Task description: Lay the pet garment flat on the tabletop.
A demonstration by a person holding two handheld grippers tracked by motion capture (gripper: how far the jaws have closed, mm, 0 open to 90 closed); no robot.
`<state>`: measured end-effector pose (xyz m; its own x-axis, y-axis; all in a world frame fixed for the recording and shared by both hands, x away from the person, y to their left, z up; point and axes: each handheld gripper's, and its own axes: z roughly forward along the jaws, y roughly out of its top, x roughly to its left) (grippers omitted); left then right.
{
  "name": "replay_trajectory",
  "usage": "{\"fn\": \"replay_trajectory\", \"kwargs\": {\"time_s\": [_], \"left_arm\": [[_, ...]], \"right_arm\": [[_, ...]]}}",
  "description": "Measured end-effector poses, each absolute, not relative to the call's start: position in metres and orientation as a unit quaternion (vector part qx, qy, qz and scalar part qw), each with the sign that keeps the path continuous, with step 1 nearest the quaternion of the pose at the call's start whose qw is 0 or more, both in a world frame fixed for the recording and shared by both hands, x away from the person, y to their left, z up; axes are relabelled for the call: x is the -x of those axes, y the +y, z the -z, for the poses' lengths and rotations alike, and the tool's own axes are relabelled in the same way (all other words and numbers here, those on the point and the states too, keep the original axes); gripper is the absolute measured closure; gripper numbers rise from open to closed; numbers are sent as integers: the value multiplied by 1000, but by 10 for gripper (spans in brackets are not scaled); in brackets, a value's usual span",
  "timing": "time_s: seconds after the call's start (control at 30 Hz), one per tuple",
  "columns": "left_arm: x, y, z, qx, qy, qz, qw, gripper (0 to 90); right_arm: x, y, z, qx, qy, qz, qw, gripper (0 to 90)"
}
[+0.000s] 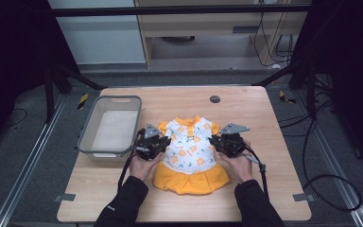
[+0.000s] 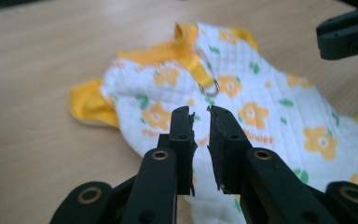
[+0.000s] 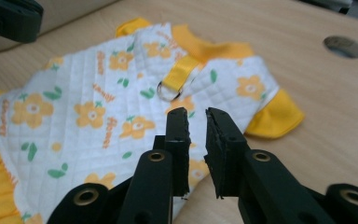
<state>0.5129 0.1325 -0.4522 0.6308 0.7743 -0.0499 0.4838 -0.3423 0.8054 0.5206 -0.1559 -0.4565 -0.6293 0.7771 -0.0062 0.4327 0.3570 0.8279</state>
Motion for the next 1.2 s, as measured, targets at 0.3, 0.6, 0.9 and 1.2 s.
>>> {"fn": "replay_trajectory", "kwargs": {"time_s": [0.3,0.6,0.9,1.2], "left_arm": [[-507,126,494,-842,380,-159,349,791],[-507,128,496,-836,385,-161,355,762],[-489,142,467,-819,377,-167,399,510],[-462,175,459,-806,374,-158,429,370]], "right_arm": [[-515,-141,493,-373,828,-378,176,811],[-509,-144,502,-384,828,-372,169,813],[-498,-162,483,-398,799,-411,185,775],[-470,-199,461,-407,761,-459,213,582]]}}
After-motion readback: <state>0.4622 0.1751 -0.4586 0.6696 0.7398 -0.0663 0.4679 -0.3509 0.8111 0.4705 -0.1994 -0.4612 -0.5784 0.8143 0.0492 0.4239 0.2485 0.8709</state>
